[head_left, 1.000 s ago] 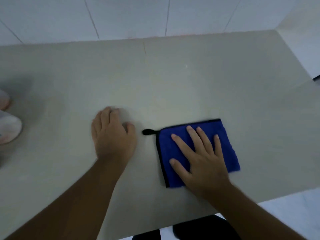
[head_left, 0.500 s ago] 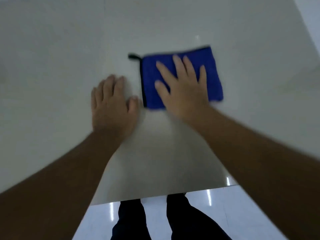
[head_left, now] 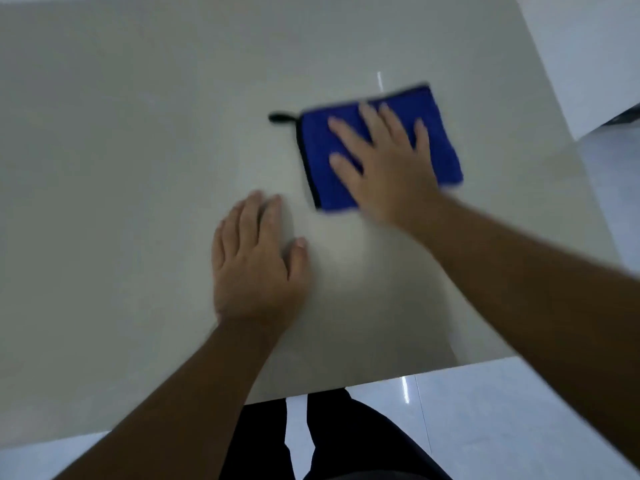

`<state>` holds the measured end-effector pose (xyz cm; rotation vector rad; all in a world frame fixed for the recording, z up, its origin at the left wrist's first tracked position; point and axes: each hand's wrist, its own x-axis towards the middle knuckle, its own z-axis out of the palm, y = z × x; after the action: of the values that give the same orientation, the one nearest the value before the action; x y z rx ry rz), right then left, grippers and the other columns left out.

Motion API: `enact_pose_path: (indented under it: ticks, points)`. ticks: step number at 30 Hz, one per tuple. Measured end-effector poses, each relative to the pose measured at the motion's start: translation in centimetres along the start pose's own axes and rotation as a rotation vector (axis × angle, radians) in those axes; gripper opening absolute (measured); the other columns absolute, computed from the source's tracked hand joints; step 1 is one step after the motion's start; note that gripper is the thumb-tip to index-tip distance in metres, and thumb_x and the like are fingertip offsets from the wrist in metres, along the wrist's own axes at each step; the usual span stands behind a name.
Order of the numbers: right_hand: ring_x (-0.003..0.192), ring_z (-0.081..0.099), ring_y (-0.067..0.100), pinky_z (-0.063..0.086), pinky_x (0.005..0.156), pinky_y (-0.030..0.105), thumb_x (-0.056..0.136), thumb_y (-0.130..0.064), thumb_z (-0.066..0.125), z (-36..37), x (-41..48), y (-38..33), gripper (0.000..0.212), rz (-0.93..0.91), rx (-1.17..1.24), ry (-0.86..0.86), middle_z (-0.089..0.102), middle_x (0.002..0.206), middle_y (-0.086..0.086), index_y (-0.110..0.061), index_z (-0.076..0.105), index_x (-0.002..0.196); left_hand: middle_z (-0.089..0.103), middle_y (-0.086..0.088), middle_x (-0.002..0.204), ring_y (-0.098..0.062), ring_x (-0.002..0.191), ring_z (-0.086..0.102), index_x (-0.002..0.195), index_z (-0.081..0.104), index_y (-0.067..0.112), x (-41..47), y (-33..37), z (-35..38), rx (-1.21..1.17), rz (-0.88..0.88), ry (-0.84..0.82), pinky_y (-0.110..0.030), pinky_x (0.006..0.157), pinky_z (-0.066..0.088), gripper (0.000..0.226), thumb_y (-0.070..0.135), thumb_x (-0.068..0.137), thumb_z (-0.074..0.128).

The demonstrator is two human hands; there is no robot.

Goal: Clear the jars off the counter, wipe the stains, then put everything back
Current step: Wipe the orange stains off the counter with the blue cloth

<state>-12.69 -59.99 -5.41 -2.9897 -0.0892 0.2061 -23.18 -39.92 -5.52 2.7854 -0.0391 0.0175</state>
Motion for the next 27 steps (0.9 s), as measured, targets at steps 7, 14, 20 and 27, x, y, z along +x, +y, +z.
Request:
enact_pose_path:
  ticks: [7,14,20,27]
  points:
    - [0.157,-0.001,0.025,-0.004,0.121,0.059,0.098,-0.065,0.012,-0.4,4.5,1.4,0.063,0.057,0.024,-0.022,0.002,0.171,-0.001,-0.047,0.007,0.157,0.033,-0.007,0.157,-0.028,0.145,0.025,0.149,0.036,0.018,-0.2,0.0,0.4,0.042,0.000,0.005,-0.047,0.119,0.018,0.062,0.042,0.092,0.042]
    - [0.156,0.014,0.026,0.009,0.122,0.058,0.101,-0.061,0.023,1.1,-18.1,5.1,0.060,0.113,-0.006,0.034,0.018,0.169,0.001,-0.044,0.019,0.158,0.027,-0.010,0.160,-0.031,0.148,0.018,0.151,0.033,0.011,-1.2,2.7,-0.7,-0.039,-0.072,-0.080,-0.046,0.121,0.009,0.068,0.039,0.089,0.041]
    - [0.156,0.012,0.024,0.006,0.122,0.060,0.098,-0.065,0.021,0.0,-16.5,9.6,0.061,0.096,-0.018,-0.047,0.017,0.169,-0.001,-0.049,0.013,0.156,0.022,-0.008,0.163,-0.027,0.150,0.016,0.155,0.026,0.012,-6.5,9.2,1.7,-0.081,0.229,-0.222,-0.044,0.122,0.010,0.076,0.048,0.090,0.047]
    - [0.157,0.002,0.023,-0.003,0.123,0.055,0.098,-0.064,0.014,-0.3,-11.5,12.2,0.062,0.172,0.001,-0.008,0.008,0.171,-0.003,-0.047,0.009,0.157,0.010,-0.008,0.165,-0.026,0.152,0.005,0.157,0.012,0.015,-5.6,9.1,3.4,0.101,0.261,-0.267,-0.042,0.121,0.001,0.089,0.067,0.089,0.033]
